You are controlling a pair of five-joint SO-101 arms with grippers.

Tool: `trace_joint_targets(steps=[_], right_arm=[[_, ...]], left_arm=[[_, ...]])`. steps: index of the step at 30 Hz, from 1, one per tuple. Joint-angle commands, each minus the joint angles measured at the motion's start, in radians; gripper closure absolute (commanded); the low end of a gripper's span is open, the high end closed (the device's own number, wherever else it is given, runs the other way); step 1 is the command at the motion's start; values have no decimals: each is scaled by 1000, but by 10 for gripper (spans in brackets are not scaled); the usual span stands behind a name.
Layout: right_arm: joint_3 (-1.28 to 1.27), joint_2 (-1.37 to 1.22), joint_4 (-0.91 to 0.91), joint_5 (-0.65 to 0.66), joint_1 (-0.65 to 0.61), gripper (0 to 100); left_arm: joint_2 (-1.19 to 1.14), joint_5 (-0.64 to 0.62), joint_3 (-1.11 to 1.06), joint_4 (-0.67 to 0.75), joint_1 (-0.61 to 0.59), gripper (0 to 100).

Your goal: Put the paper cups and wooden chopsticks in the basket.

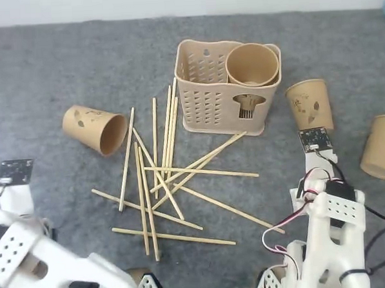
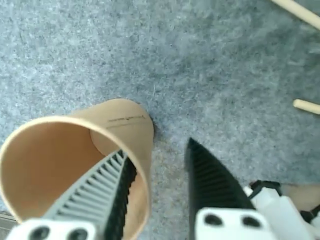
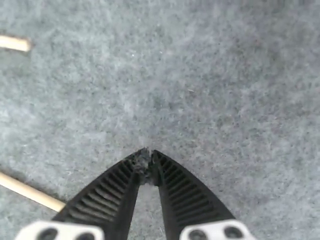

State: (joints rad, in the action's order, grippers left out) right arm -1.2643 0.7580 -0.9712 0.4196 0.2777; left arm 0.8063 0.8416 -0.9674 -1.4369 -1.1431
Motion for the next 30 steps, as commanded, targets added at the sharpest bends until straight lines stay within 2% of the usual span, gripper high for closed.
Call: trace_joint_targets(steps=[1, 5, 9, 20, 26, 30], right_arm=[[3, 31, 12, 12, 10, 991], [3, 31, 12, 12, 10, 991], [3, 31, 12, 12, 10, 991], [3, 31, 10, 12, 10, 991], [3, 31, 10, 12, 10, 991], [3, 31, 10, 12, 10, 991]], left_arm=[[26, 2, 2, 32, 14, 931], [34, 0, 44, -5, 51, 968], [32, -49, 168, -132, 112, 991], [25, -433, 564, -304, 471, 991], [-2, -726, 858, -315, 724, 991], [-149, -881, 1046, -316, 891, 991]])
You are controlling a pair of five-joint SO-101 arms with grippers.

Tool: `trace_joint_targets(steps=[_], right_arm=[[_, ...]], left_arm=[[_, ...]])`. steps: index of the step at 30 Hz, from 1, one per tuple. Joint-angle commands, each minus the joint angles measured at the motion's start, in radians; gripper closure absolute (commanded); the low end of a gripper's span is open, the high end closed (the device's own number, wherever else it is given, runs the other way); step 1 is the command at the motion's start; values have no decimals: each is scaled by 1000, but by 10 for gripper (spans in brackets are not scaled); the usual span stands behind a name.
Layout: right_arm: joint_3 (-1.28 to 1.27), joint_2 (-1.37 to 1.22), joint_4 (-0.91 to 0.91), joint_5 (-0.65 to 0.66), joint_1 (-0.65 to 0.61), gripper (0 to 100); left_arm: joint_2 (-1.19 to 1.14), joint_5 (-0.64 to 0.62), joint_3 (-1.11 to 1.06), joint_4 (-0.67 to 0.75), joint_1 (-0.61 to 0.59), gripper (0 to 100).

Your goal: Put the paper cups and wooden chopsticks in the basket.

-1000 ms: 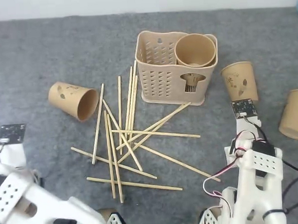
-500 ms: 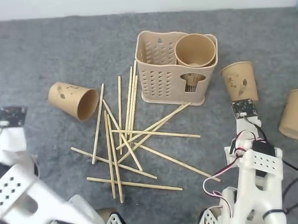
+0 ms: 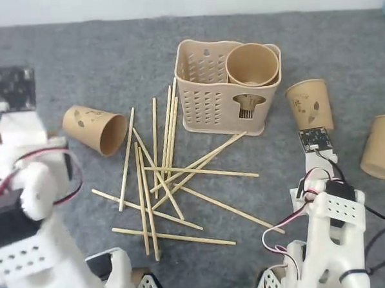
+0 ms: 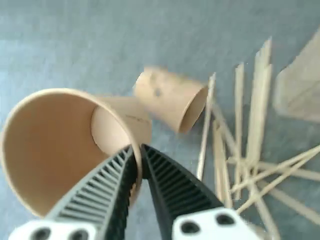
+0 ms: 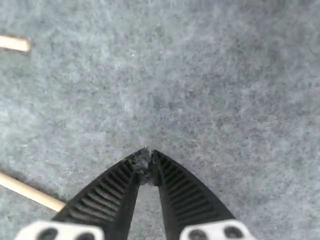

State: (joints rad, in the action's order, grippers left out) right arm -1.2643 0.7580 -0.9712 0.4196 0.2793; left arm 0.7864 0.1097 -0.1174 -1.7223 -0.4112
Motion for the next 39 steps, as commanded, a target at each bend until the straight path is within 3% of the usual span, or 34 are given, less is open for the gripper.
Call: trace_joint_targets(steps=[1, 11, 18, 31, 39], right_arm=[[3, 31, 10, 12, 8, 991], [-5, 31, 21, 12, 8, 991], [-5, 31, 31, 12, 8, 991], [-5, 31, 35, 12, 4, 991], [-5, 33, 35, 12, 7, 991]], left_arm=[[-173, -175, 239, -31, 196, 991], [-546, -245, 674, -20, 537, 991], [-764, -422, 974, 64, 667, 991], [-1119, -422, 1299, 308, 890, 991], [-1195, -311, 1313, 229, 951, 991]])
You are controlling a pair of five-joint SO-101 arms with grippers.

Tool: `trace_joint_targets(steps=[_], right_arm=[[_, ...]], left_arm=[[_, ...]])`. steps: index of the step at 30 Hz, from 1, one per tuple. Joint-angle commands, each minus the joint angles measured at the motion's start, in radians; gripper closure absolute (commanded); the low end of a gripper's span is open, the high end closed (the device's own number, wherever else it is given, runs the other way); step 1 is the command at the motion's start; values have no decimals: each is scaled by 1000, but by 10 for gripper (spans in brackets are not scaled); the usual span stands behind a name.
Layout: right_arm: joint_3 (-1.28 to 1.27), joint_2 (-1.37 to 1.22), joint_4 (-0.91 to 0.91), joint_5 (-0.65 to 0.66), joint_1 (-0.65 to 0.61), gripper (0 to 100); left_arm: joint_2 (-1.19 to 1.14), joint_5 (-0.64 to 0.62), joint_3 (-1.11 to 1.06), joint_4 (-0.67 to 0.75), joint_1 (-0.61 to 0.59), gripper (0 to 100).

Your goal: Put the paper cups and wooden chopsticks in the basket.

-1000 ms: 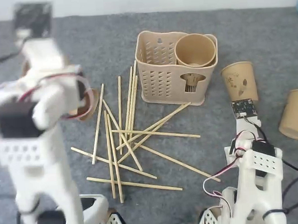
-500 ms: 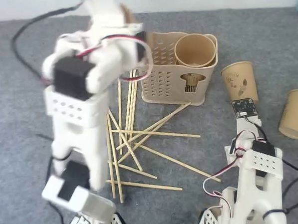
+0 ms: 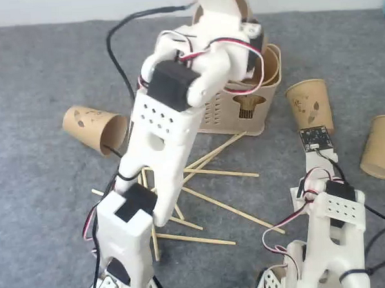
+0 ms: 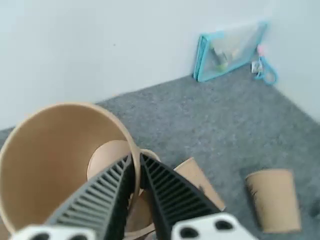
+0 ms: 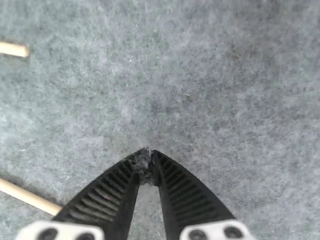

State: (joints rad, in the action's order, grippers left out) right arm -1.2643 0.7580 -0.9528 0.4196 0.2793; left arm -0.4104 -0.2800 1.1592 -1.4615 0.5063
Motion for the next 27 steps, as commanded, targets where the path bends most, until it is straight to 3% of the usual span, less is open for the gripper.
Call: trace_joint_targets(steps=[1, 15, 17, 23, 27], right_arm=[[-5, 33, 16, 14, 7, 991], [-5, 33, 16, 14, 7, 991], [-5, 33, 16, 14, 7, 991], [-3, 33, 16, 14, 7, 991], [-3, 33, 16, 14, 7, 991]], left_arm=[[-3, 91, 31, -34, 37, 991], [-133, 227, 24, -60, 40, 986], [-124, 273, 24, -98, 57, 942], [-103, 287, 153, -232, 63, 640], [-46, 287, 280, -299, 28, 614]])
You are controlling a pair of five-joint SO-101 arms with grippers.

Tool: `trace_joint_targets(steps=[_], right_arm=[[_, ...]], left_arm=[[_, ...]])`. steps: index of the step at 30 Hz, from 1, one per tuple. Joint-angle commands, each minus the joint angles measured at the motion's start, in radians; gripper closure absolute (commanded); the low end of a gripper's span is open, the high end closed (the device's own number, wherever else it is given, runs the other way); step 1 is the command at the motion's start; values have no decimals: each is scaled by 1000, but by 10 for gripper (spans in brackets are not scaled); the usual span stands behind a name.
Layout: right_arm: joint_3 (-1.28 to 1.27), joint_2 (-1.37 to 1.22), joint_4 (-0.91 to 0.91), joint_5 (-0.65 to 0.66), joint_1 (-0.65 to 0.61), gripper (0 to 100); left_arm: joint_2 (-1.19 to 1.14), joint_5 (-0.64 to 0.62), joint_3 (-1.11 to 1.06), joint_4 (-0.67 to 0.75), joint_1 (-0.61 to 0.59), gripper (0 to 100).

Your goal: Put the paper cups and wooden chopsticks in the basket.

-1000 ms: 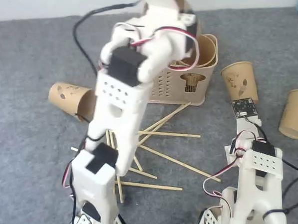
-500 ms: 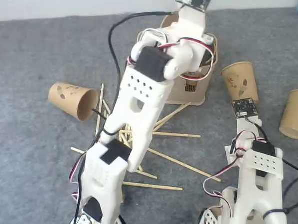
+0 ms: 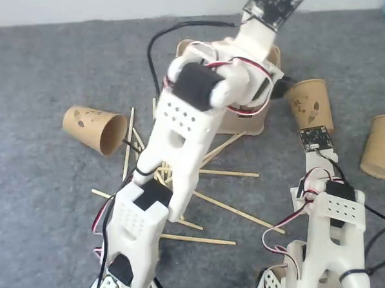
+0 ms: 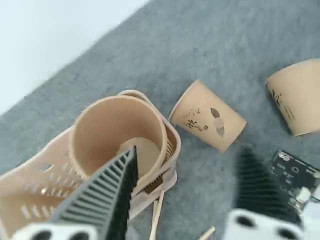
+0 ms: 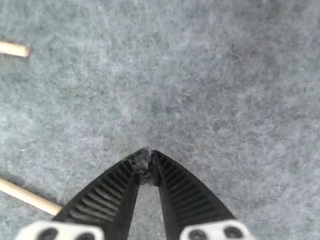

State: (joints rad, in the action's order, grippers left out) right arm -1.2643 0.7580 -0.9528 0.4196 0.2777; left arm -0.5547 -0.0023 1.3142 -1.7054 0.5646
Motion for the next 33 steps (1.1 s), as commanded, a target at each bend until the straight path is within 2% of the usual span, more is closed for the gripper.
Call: trace_joint_targets(steps=[1, 7, 18, 22, 25, 28, 30, 33], right_arm=[[-3, 33, 16, 14, 8, 991], [-2, 33, 16, 14, 8, 991], [-3, 33, 16, 11, 8, 991], [-3, 33, 7, 5, 10, 991], [5, 33, -5, -37, 10, 991], [43, 33, -47, -84, 12, 991], [78, 33, -90, -84, 16, 991], [169, 33, -159, -84, 77, 991]], left_arm=[[135, 9, 125, -55, -52, 624], [404, 9, -53, -54, -209, 694], [996, 11, -794, -46, -402, 701], [1163, 12, -1078, -35, -516, 701], [1278, 12, -1349, 63, -626, 701], [1381, 12, -1661, 279, -740, 702], [1441, 11, -1854, 411, -792, 702], [1507, 11, -2078, 534, -830, 702]])
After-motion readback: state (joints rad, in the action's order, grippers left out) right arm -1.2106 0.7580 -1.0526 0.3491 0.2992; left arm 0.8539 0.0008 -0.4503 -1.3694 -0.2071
